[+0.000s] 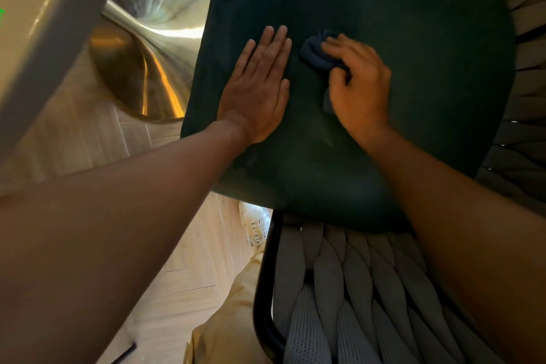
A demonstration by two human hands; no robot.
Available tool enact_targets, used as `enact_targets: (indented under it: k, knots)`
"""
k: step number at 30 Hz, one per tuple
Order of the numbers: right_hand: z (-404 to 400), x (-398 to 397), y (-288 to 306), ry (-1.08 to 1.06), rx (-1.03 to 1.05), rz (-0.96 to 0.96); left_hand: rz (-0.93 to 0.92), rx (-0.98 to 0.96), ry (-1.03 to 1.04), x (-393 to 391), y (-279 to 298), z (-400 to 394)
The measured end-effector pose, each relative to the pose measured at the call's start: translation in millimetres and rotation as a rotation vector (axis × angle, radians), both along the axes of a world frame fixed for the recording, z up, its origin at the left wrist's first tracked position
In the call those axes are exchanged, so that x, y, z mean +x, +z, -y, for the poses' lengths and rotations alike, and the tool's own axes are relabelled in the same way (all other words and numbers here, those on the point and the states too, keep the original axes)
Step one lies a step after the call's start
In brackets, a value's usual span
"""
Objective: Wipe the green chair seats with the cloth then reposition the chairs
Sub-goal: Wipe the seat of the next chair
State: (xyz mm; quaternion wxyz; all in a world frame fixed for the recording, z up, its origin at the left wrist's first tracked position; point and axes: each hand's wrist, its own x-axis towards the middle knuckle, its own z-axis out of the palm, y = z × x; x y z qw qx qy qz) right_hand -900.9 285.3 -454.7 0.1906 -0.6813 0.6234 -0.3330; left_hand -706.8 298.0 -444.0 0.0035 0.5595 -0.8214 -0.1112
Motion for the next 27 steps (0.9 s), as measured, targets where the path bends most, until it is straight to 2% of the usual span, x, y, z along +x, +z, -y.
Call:
enact_targets:
  k: [6, 12, 14, 17, 20, 22, 27]
  knots:
    - [-52, -3, 0, 0.185, 0.058, 0.062, -0.020, 0.026, -0.013, 0, 3, -1]
    - [-74, -15, 21, 0.205, 0.229, 0.218, -0.062, 0.060, 0.013, -8, 10, -2]
    - [-82, -26, 27, 0.103, 0.205, 0.238, -0.096, 0.061, -0.070, -17, 12, -4]
    - [-83, -51, 33, -0.213, 0.093, 0.199, -0.137, 0.080, -0.243, -42, 11, -3]
    - [-64, -78, 30, -0.476, 0.081, 0.145, -0.142, 0.052, -0.330, -72, 8, 5]
    - [-50, -86, 19, -0.550, 0.101, 0.132, -0.139, 0.019, -0.358, -85, 4, 10]
    - [-42, -72, -2, -0.535, 0.128, 0.058, -0.091, 0.013, -0.410, -87, -4, 17]
